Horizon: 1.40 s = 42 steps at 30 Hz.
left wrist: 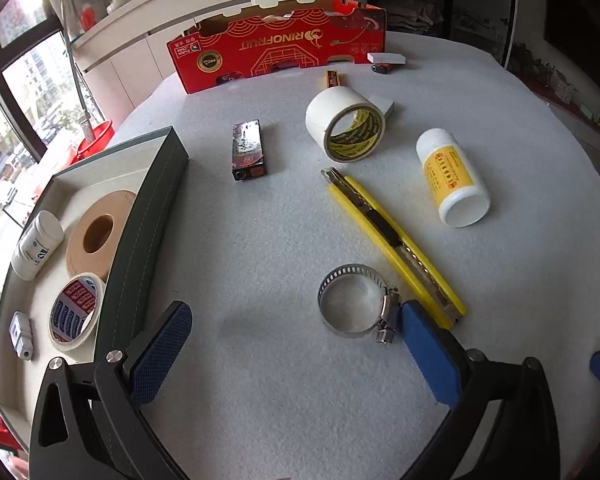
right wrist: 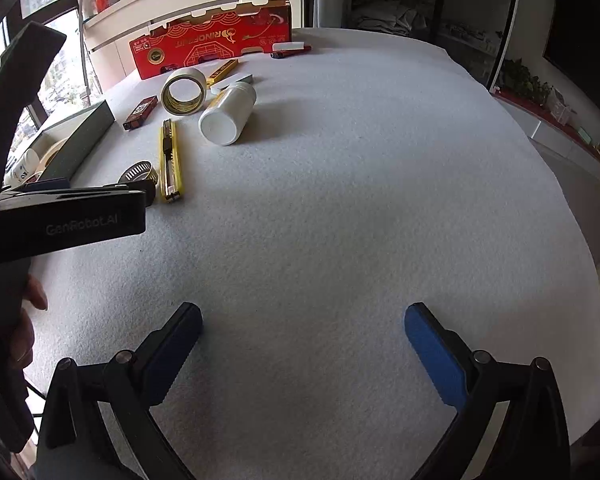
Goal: Organize rigid objects
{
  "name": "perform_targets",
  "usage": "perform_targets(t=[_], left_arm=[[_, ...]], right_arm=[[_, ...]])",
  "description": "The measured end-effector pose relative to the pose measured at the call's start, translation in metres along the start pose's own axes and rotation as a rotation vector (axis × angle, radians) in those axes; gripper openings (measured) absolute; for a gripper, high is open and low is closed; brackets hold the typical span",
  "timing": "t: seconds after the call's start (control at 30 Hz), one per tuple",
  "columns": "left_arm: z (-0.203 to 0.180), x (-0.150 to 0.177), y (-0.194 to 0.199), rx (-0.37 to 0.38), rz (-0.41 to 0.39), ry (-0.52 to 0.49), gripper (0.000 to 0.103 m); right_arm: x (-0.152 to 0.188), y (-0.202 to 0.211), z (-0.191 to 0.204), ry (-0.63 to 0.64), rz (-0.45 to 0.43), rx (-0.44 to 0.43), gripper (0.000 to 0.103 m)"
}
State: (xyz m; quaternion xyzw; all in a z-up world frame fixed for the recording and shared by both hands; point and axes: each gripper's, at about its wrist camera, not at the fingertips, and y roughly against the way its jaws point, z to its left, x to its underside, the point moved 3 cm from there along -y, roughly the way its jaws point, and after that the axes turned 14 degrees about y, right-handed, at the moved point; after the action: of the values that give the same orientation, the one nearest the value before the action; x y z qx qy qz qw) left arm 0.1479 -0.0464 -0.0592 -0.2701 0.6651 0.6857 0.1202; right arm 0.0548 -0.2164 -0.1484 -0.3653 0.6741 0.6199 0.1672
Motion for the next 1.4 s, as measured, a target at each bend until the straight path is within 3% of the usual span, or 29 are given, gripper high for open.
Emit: perform_targets(t=[0.13, 0.3, 0.43, 0.57, 0.6, 0.67, 0.73, 0.8, 0.87, 0.97, 1.0, 1.03, 1.17, 1.4], left_arm=[[0.019, -0.011, -0.009, 0.005, 0.015, 0.074, 0.103], [0.015, -0.015, -0.014, 0.007, -0.008, 0.078, 0.103], [0.01, -0.015, -0.015, 0.018, -0.032, 0.08, 0.103], [0.009, -0.016, -0.015, 0.026, -0.04, 0.092, 0.103], [0.008, -0.016, -0.015, 0.023, -0.044, 0.093, 0.103], [0.007, -0.016, -0.015, 0.021, -0.044, 0.099, 0.103], [0.006, -0.017, -0.016, 0.023, -0.042, 0.099, 0.103], [0.004, -0.017, -0.017, 0.027, -0.028, 0.105, 0.102], [0.002, -0.016, -0.013, 0.059, -0.017, 0.095, 0.093], [-0.007, -0.011, -0.003, 0.1, -0.014, 0.051, 0.065], [-0.011, -0.008, 0.001, 0.109, -0.014, 0.03, 0.046], [-0.013, -0.005, 0.003, 0.119, -0.006, 0.014, 0.043], [-0.01, 0.008, 0.016, 0.162, 0.015, 0.015, 0.043], [0.002, 0.031, 0.063, 0.213, -0.038, 0.015, 0.043]], right_arm=[[-0.018, -0.007, -0.012, -0.053, -0.001, -0.043, 0.102], [-0.071, -0.019, -0.028, -0.177, -0.042, -0.148, 0.102], [-0.117, -0.032, -0.019, -0.148, -0.071, -0.153, 0.102], [-0.143, -0.057, -0.005, -0.095, -0.033, -0.123, 0.102], [-0.146, -0.064, -0.002, -0.086, -0.01, -0.116, 0.092], [-0.148, -0.075, 0.0, -0.075, 0.019, -0.099, 0.075], [-0.151, -0.077, 0.007, -0.026, 0.036, -0.059, 0.068], [-0.152, -0.077, 0.012, 0.039, 0.037, -0.015, 0.047], [-0.148, -0.074, 0.012, 0.05, 0.032, -0.03, 0.037], [-0.136, -0.065, 0.005, 0.019, 0.035, -0.074, 0.037], [-0.132, -0.06, 0.003, 0.014, 0.027, -0.075, 0.037], [-0.128, -0.054, 0.001, 0.011, 0.018, -0.072, 0.037], [-0.109, -0.027, -0.009, -0.028, -0.011, -0.097, 0.037], [-0.075, 0.009, -0.005, -0.054, -0.034, -0.135, 0.037]])
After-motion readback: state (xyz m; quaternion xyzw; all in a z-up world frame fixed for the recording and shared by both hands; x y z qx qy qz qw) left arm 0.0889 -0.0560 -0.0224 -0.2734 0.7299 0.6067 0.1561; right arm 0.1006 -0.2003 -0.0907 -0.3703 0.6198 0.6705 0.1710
